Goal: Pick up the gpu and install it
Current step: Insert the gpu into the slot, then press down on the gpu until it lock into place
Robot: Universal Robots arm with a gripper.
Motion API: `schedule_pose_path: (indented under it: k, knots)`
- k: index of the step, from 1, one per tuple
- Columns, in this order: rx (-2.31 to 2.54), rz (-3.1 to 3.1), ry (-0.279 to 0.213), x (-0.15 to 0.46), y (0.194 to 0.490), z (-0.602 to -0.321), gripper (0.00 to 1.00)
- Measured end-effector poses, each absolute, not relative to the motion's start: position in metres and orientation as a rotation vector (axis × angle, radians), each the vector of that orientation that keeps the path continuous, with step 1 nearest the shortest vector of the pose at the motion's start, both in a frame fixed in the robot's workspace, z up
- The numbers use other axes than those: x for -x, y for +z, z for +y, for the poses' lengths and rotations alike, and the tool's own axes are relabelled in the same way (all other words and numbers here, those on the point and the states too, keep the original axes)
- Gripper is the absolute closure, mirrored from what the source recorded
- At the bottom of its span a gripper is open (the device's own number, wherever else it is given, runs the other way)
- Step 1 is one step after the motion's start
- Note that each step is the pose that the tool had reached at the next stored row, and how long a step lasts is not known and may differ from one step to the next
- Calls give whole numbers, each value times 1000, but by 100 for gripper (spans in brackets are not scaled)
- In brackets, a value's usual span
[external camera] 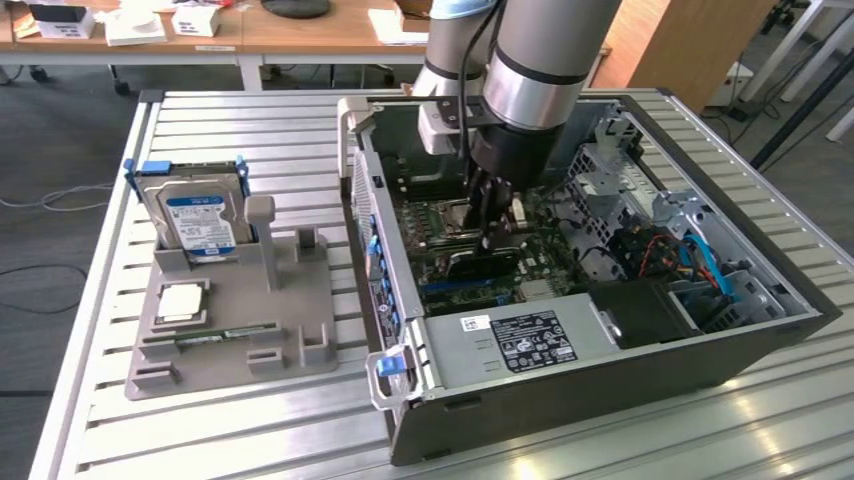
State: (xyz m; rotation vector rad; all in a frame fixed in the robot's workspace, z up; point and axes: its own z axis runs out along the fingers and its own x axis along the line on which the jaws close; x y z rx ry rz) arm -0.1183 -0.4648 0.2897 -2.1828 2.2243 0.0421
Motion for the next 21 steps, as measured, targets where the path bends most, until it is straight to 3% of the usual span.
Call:
schedule_pose_path:
  k: [14,18,19,21]
  knots:
    - [2182,2224,44,118,290,-465,55]
    - [2182,2223,44,118,290,-465,73]
    - [2182,2223,44,118,290,-465,73]
    - [2182,2223,44,118,290,-465,85]
